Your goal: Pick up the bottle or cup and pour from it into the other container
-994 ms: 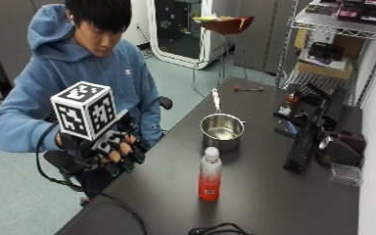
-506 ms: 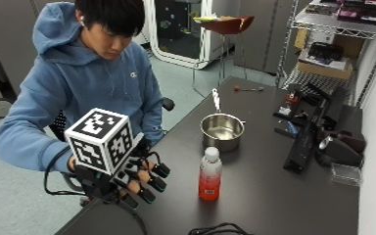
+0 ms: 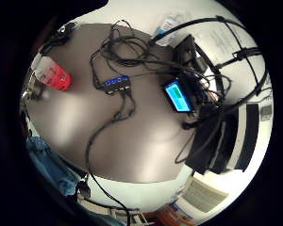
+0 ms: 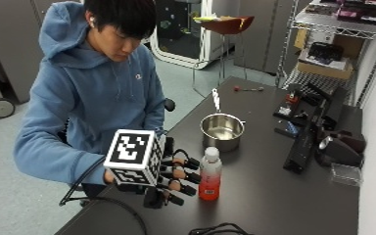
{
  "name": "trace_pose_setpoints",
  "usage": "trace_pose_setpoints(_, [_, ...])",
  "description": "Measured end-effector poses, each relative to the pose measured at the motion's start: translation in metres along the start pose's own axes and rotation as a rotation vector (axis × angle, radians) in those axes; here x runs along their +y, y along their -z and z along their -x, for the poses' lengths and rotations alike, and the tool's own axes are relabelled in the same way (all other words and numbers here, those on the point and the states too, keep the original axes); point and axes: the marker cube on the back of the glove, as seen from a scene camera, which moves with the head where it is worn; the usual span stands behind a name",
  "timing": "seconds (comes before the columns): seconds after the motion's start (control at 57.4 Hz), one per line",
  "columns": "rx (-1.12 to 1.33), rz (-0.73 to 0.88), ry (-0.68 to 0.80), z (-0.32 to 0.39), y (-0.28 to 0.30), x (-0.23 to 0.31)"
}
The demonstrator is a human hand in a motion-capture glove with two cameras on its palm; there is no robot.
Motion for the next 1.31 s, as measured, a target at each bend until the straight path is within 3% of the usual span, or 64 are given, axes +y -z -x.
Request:
trace_pose_setpoints(0.418, [-0.705, -0.149, 0.076, 0.049, -0.122, -0.045])
trace_pose_setpoints(0.628, [-0.923, -0.235, 0.086, 0.086, -0.165, -0.074])
trace_pose_setpoints(0.854, [-0.966, -0.377, 0.035, 0.113, -0.181, -0.095])
trace_pose_setpoints(1.029, [-0.866, -0.314, 0.071, 0.144, -0.172, -0.102])
trace_pose_setpoints(1.308, [-0.563, -0.224, 0.213, 0.201, -0.108, -0.107])
